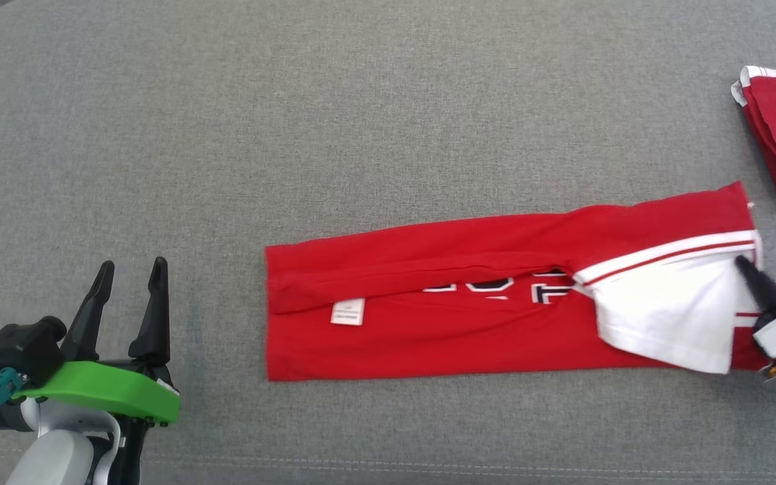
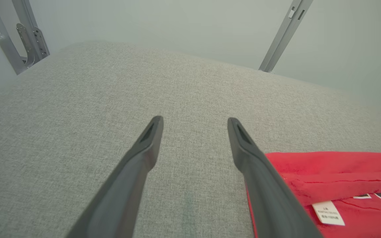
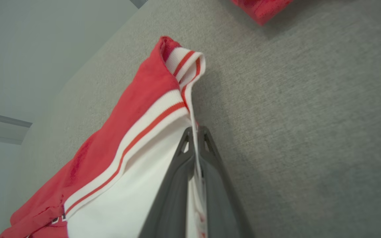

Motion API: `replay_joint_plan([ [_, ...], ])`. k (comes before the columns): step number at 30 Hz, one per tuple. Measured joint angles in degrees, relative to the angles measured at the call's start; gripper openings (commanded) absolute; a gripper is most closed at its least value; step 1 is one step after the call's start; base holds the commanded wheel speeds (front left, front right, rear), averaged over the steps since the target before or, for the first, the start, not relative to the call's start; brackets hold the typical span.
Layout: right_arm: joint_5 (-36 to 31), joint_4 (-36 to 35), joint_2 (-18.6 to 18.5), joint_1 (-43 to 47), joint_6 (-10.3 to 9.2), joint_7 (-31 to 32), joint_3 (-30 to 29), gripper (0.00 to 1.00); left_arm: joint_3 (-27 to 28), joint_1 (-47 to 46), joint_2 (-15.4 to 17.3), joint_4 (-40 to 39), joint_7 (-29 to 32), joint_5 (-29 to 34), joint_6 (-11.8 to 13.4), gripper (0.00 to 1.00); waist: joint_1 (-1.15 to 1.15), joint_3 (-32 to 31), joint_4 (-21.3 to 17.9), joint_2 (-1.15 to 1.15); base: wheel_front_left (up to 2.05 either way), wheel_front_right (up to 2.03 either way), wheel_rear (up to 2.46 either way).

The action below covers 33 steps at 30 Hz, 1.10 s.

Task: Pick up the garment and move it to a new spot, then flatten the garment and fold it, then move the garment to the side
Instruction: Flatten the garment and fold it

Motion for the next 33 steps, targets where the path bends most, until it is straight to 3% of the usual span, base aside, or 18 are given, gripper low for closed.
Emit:
replay_joint_plan([
  [8,5.28,-4.64,-7.76,1.43,-1.03,1.4,-11.65,0.0,1.23,0.25,-0.33,-1.31,-0.3,-0.33,0.16,1.0,0.0,-1.13,-1.39,0.0,0.0,0.0,0.0],
  [9,6.27,-5.99,-7.8,1.48,-0.7,1.44,-12.17,0.0,1.27,0.3,-0.51,-1.56,-0.3,-0.33,0.16,1.0,0.0,-1.27,-1.54,0.0,0.0,0.0,0.0],
  [11,9.75,-10.7,-6.72,0.76,1.86,2.44,-11.95,0.0,1.6,0.77,-0.57,-1.67,-0.3,-0.33,0.16,1.0,0.0,-1.48,-1.93,0.0,0.0,0.0,0.0],
  [15,14.5,-19.14,-3.37,-1.84,6.47,8.53,-2.76,0.0,0.54,1.58,-0.56,-1.74,-0.3,-0.36,0.1,1.0,0.0,-1.87,-2.66,0.0,0.0,0.0,0.0],
  [21,8.27,-23.06,-0.01,-1.85,6.46,12.49,12.21,0.0,-2.19,1.48,-0.99,-2.15,-0.01,-0.19,-0.7,1.0,0.0,-1.8,-2.54,0.0,0.0,0.0,0.0],
  [29,-0.85,-17.24,8.29,-2.61,5.12,10.43,22.02,0.0,-3.07,0.31,-2.25,-1.98,0.36,-0.1,-1.6,1.0,0.0,-1.6,-0.07,0.0,0.0,0.0,0.0],
  [30,-1.48,-16.1,9.2,-2.83,4.83,10.07,22.62,0.02,-3.02,0.16,-2.35,-1.82,0.36,-0.13,-1.6,1.0,0.0,-1.61,0.3,0.0,0.0,0.0,0.0],
  [31,-2.47,-15.1,9.94,-3.26,4.38,9.75,23.13,0.21,-2.99,0.14,-2.36,-1.7,0.36,-0.13,-1.6,1.0,0.0,-1.64,0.66,0.0,0.0,0.0,0.0],
  [33,-3.91,-13.44,11.2,-4.42,4.0,9.35,24.38,0.24,-2.83,0.15,-2.37,-1.47,0.36,-0.29,-1.6,1.0,0.0,-1.7,1.29,0.0,0.0,0.0,0.0],
])
